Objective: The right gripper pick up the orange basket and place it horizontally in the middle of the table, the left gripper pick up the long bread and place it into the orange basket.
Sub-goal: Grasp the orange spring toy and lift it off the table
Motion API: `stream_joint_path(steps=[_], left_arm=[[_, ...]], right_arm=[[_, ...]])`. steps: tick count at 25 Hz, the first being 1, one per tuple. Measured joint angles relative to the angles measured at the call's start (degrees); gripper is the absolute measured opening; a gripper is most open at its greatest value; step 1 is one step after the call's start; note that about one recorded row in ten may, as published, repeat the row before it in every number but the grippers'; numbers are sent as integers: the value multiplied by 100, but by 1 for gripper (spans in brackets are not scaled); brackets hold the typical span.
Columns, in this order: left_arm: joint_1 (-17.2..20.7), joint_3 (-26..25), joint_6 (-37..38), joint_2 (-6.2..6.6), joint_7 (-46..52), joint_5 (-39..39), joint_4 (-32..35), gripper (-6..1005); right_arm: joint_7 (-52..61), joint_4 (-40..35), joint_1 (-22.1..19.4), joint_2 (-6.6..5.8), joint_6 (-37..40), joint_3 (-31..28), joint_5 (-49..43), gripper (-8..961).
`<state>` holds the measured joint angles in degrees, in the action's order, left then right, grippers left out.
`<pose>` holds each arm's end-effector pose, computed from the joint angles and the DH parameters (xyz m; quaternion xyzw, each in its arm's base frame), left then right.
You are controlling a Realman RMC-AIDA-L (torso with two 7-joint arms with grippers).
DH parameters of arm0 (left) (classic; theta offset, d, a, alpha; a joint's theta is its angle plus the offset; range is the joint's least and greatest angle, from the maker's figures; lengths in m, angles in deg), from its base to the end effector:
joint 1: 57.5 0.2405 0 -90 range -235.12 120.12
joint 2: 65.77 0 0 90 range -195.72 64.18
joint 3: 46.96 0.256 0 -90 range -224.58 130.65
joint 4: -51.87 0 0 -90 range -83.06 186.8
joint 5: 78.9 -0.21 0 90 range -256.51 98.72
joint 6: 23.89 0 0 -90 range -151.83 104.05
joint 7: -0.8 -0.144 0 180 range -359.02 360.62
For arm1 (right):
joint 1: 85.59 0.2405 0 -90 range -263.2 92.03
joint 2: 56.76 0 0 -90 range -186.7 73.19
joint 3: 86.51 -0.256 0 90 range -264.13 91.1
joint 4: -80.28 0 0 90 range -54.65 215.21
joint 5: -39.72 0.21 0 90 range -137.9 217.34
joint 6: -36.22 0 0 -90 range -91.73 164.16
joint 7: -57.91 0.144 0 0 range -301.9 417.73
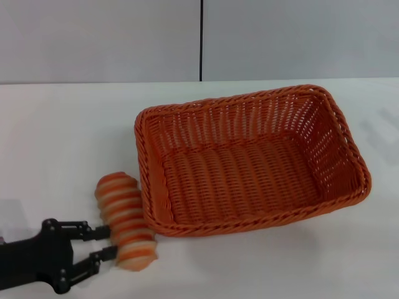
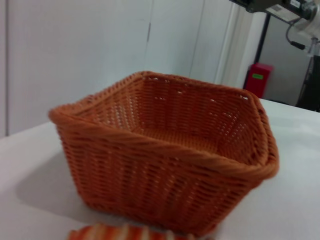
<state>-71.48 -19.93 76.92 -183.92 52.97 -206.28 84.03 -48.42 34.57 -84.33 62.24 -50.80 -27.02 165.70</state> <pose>-0.3505 0.2020 -0.0006 -0.9487 -0.1768 -0.2232 0.1376 0.3026 0.2507 0.0797 -0.7406 0.2524 0.5124 0.3538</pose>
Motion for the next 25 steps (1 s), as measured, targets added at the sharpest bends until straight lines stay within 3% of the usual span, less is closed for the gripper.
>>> stream_joint_path(steps=[9, 25], left_arm=[[-22, 26, -218, -24, -413, 47, -374, 338], [-30, -26, -302, -8, -415, 477, -387, 333]], right_arm=[[-115, 56, -24, 0, -57, 1, -30, 631], [-159, 108, -11, -9, -70, -51, -117, 632]])
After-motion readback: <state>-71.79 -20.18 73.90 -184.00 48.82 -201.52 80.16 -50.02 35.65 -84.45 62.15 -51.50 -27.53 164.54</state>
